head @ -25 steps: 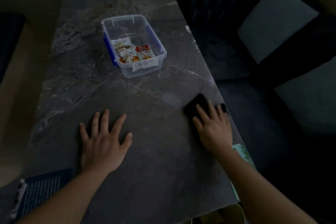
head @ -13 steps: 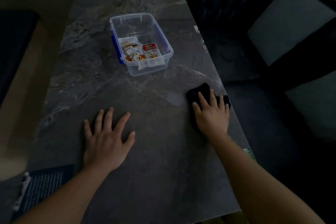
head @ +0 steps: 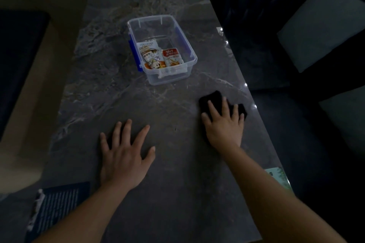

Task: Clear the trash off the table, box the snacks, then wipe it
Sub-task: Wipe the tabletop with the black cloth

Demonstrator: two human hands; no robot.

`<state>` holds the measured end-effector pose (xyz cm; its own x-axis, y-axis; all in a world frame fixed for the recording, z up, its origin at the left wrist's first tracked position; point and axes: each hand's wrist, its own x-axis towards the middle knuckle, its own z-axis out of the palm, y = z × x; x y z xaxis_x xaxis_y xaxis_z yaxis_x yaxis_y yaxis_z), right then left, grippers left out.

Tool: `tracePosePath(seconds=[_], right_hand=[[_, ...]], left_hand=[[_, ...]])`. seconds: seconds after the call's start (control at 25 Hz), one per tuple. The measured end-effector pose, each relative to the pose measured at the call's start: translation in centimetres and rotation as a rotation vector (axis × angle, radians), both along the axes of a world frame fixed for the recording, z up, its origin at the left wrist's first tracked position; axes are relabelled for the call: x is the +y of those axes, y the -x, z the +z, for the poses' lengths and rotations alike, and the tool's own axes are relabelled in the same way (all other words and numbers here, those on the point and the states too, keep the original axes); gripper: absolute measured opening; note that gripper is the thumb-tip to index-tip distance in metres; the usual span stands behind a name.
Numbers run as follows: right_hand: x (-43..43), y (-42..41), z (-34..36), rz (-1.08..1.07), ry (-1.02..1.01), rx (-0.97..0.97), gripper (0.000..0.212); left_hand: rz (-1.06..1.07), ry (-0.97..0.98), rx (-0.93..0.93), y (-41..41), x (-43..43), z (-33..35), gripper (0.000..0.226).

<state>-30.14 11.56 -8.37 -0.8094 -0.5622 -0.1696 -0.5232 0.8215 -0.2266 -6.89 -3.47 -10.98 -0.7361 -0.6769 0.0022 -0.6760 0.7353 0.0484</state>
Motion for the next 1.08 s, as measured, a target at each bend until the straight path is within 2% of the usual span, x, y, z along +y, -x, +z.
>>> tracePosePath(seconds=[0.12, 0.2, 0.24, 0.36, 0.44, 0.48, 0.6, 0.68, 0.72, 0.84, 0.92, 1.04, 1.08], right_hand=[[5.8, -8.3, -1.5, 0.335, 0.027, 0.130, 0.058], [8.7, -8.3, -1.9, 0.402, 0.005, 0.163, 0.058], [8.3, -6.3, -1.9, 0.358, -0.018, 0.171, 0.058], [1.9, 0.9, -0.3, -0.063, 0.001, 0.046, 0.061], [-2.0, 1.8, -0.1, -0.136, -0.012, -0.011, 0.060], [-2.6, 0.4, -0.6, -0.058, 0.006, -0.013, 0.059], [0.5, -6.3, -2.2, 0.389, 0.060, 0.097, 0.051], [2.6, -4.8, -2.3, 0.505, 0.059, 0.198, 0.050], [2.3, -2.2, -2.2, 0.444, 0.040, 0.213, 0.051], [-1.6, 4.8, -0.4, -0.042, -0.010, 0.001, 0.054], [-4.3, 3.6, -0.4, -0.102, -0.002, -0.039, 0.054], [-0.9, -3.0, -2.3, 0.315, 0.048, 0.098, 0.051], [1.3, -2.9, -2.4, 0.391, 0.057, 0.160, 0.050]], left_hand=[[-0.002, 0.001, -0.011, -0.2, 0.1, -0.1, 0.067], [0.001, 0.001, -0.012, -0.1, -0.1, -0.1, 0.066], [-0.004, 0.001, -0.013, -0.1, -0.1, -0.2, 0.066], [-0.004, 0.007, -0.007, 0.0, -0.1, -0.3, 0.066], [-0.003, 0.005, -0.021, -0.1, -0.3, -0.2, 0.066], [-0.005, 0.003, -0.025, 0.0, -0.2, -0.1, 0.067], [-0.001, 0.005, -0.025, -0.1, 0.0, 0.2, 0.068], [-0.004, 0.007, -0.017, 0.1, -0.1, 0.2, 0.068], [-0.005, 0.007, -0.012, 0.1, -0.1, 0.1, 0.068], [-0.001, 0.011, -0.015, 0.0, 0.0, 0.1, 0.068], [-0.006, 0.021, -0.019, 0.0, 0.0, 0.1, 0.069], [-0.004, 0.014, -0.012, 0.0, 0.1, 0.5, 0.069], [-0.001, 0.018, -0.014, 0.0, 0.1, 0.5, 0.069]])
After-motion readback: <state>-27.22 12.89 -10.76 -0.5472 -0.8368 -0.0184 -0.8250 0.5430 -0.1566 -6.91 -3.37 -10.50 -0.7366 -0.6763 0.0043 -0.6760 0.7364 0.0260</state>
